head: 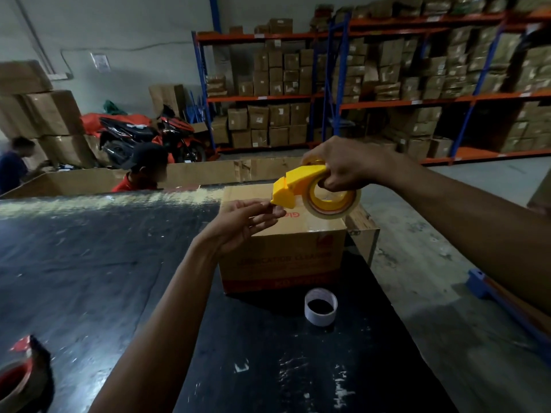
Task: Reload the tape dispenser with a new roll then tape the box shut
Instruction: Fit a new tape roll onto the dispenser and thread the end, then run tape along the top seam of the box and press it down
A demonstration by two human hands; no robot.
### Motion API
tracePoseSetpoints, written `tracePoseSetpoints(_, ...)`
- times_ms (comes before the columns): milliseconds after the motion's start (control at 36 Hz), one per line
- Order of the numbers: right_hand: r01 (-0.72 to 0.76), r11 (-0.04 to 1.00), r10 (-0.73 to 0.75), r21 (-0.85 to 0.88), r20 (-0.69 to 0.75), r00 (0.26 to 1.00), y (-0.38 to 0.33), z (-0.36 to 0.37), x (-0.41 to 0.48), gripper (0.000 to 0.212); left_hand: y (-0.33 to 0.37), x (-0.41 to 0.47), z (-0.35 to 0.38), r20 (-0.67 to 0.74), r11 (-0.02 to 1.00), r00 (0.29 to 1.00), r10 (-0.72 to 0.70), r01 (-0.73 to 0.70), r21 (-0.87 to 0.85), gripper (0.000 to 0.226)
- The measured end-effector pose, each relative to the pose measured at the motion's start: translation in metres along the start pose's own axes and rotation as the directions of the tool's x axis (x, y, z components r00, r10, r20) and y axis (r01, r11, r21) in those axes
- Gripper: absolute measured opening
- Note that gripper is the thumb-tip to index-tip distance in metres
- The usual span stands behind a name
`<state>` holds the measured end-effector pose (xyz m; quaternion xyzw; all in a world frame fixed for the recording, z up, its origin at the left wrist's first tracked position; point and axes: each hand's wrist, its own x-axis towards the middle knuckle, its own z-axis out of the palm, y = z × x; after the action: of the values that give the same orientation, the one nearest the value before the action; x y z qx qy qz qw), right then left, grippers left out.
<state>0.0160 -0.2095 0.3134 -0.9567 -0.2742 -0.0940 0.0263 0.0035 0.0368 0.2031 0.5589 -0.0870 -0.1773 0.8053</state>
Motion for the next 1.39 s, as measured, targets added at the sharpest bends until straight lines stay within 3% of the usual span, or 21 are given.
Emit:
tracePoseSetpoints(167,-0.016,0.997,0.014,-0.076,-0.03,0.999,0.006,0.003,-0.007,0.04,-0.001,0.021,0.015,-0.108,0.991,0.988,-0.113,0.104,-0.087,0.019)
tracePoseSetpoints(250,-0.036,0.993,0.033,-0.109,-0.037,0.999,0.009,0.005,-0.01,0.046,0.0,0.028,0.021,-0.111,0.974,0.974,-0.199,0.185,-0.129,0.012)
tracePoseSetpoints(389,-0.056,0.98,0.042,-0.191,-0.077,0.996,0.016,0.011,-0.018,0.065,-0.002,0.044,0.026,-0.072,0.939,0.937,-0.343,0.343,-0.002,0.013)
tracePoseSetpoints(472,-0.072,0.968,0.06,-0.24,-0.056,0.997,0.017,0.015,-0.022,0.073,-0.004,0.056,0.03,-0.068,0.925,0.923,-0.38,0.379,-0.027,0.017)
tracePoseSetpoints(639,-0.076,0.97,0.061,-0.231,-0.07,0.996,0.025,0.028,-0.032,0.071,-0.011,0.077,0.04,-0.131,0.951,0.949,-0.288,0.3,0.079,0.012)
tracePoseSetpoints(722,-0.09,0.963,0.08,-0.255,-0.051,0.996,0.03,0.035,-0.035,0.073,-0.016,0.089,0.042,-0.126,0.948,0.973,-0.192,0.217,0.233,0.016)
tracePoseSetpoints(861,-0.092,0.969,0.086,-0.231,-0.036,0.996,0.037,0.042,-0.046,0.071,-0.015,0.106,0.047,-0.053,0.884,0.994,-0.097,0.111,0.454,0.019)
tracePoseSetpoints(1000,-0.277,0.945,0.258,-0.176,-0.124,0.958,0.045,0.055,-0.049,0.065,-0.003,0.121,0.045,0.14,0.798,0.989,-0.04,-0.053,0.6,0.017)
tracePoseSetpoints(1139,-0.371,0.927,0.359,-0.059,-0.149,0.921,0.031,0.075,-0.048,0.06,0.01,0.15,0.043,0.204,0.646,0.966,-0.161,-0.053,0.761,0.014)
tracePoseSetpoints(1306,-0.424,0.905,0.412,-0.042,-0.162,0.896,0.001,0.086,-0.05,0.061,0.013,0.191,0.033,0.15,0.588,0.931,-0.333,0.08,0.805,0.017)
tracePoseSetpoints(1389,-0.435,0.899,0.422,-0.048,-0.171,0.89,-0.007,0.092,-0.038,0.068,0.013,0.202,0.041,0.118,0.553,0.94,-0.322,0.086,0.828,0.017)
